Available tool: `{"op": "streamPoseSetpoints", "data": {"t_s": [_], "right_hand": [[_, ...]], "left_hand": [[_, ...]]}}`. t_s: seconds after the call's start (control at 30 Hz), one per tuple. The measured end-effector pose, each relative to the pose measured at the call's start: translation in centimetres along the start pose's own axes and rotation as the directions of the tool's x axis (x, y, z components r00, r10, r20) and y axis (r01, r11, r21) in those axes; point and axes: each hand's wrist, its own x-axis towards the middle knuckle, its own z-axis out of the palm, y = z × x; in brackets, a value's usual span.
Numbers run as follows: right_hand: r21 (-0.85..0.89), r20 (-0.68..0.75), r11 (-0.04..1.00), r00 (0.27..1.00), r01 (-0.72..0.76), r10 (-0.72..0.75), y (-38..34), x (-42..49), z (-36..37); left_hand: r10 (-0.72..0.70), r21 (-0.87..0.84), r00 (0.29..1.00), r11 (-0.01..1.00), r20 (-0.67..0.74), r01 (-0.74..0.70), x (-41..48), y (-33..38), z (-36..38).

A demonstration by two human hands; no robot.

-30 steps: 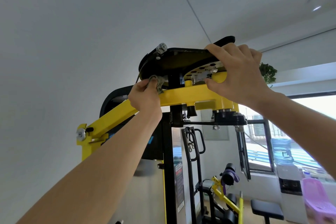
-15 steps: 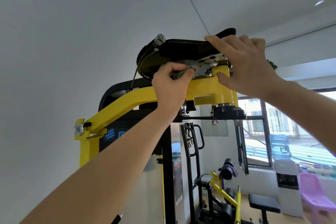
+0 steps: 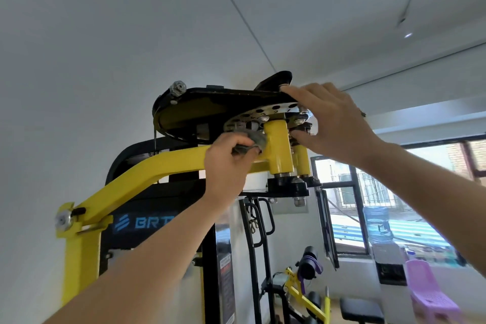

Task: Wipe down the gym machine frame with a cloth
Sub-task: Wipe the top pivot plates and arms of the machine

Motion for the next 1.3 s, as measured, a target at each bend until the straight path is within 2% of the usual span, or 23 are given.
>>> {"op": "streamPoseSetpoints", "data": {"t_s": [0.1,0.2,0.43,0.57,0.73,0.87,0.93,0.97,1.03,1.07,1.13,1.23,1.3], "right_hand": [[0.11,0.012,0.994,1.0,-0.009,0.007,0.4,-0.3,0.1],[0.179,0.005,0.984,1.0,-0.019,0.018,0.5,-0.3,0.4],[0.207,0.013,0.978,0.999,-0.031,0.029,0.6,-0.6,0.6],[0.199,0.001,0.979,0.999,-0.05,0.05,0.4,-0.9,1.0],[0.204,-0.031,0.978,0.998,-0.038,0.046,-0.3,-1.5,1.4],[0.282,-0.102,0.956,0.989,-0.079,0.111,-1.5,-2.6,1.6],[0.386,-0.16,0.901,0.947,-0.199,0.278,-2.5,-3.8,2.3],[0.456,-0.167,0.843,0.903,-0.285,0.396,-3.0,-4.4,2.7],[0.579,-0.03,0.678,0.819,-0.453,0.573,-3.6,-5.4,3.5],[0.602,0.098,0.602,0.798,-0.524,0.595,-3.7,-5.6,3.9],[0.637,0.298,0.5,0.785,-0.587,0.543,-3.4,-5.5,4.4],[0.735,0.337,0.421,0.825,-0.532,0.455,-3.2,-4.7,4.3],[0.729,0.3,0.481,0.859,-0.487,0.415,-3.2,-4.3,4.3]], "left_hand": [[0.095,0.013,0.992,0.995,0.082,-0.096,-0.6,1.4,2.0],[0.134,0.111,0.988,0.984,0.074,-0.142,-0.9,1.1,2.2],[-0.004,0.259,0.994,0.965,-0.105,0.031,-0.4,-1.9,-1.6],[-0.04,0.166,0.994,0.984,-0.097,0.056,-0.9,-1.3,-1.1],[0.035,-0.039,0.995,0.999,0.09,-0.031,-2.3,0.8,1.8],[0.076,-0.095,0.982,0.994,0.172,-0.06,-2.8,1.0,2.5],[0.101,-0.109,0.976,0.991,0.194,-0.081,-2.6,0.7,2.2],[0.117,-0.11,0.972,0.989,0.204,-0.096,-2.4,0.6,2.0],[0.136,-0.099,0.971,0.988,0.197,-0.118,-2.0,0.5,1.9],[0.136,-0.094,0.974,0.988,0.181,-0.12,-1.7,0.6,2.0],[0.12,-0.107,0.981,0.989,0.155,-0.104,-1.1,0.6,2.1],[0.079,-0.163,0.984,0.985,0.158,-0.053,-0.1,0.4,2.2],[0.07,-0.185,0.979,0.982,0.19,-0.034,0.5,0.4,2.4]]}}
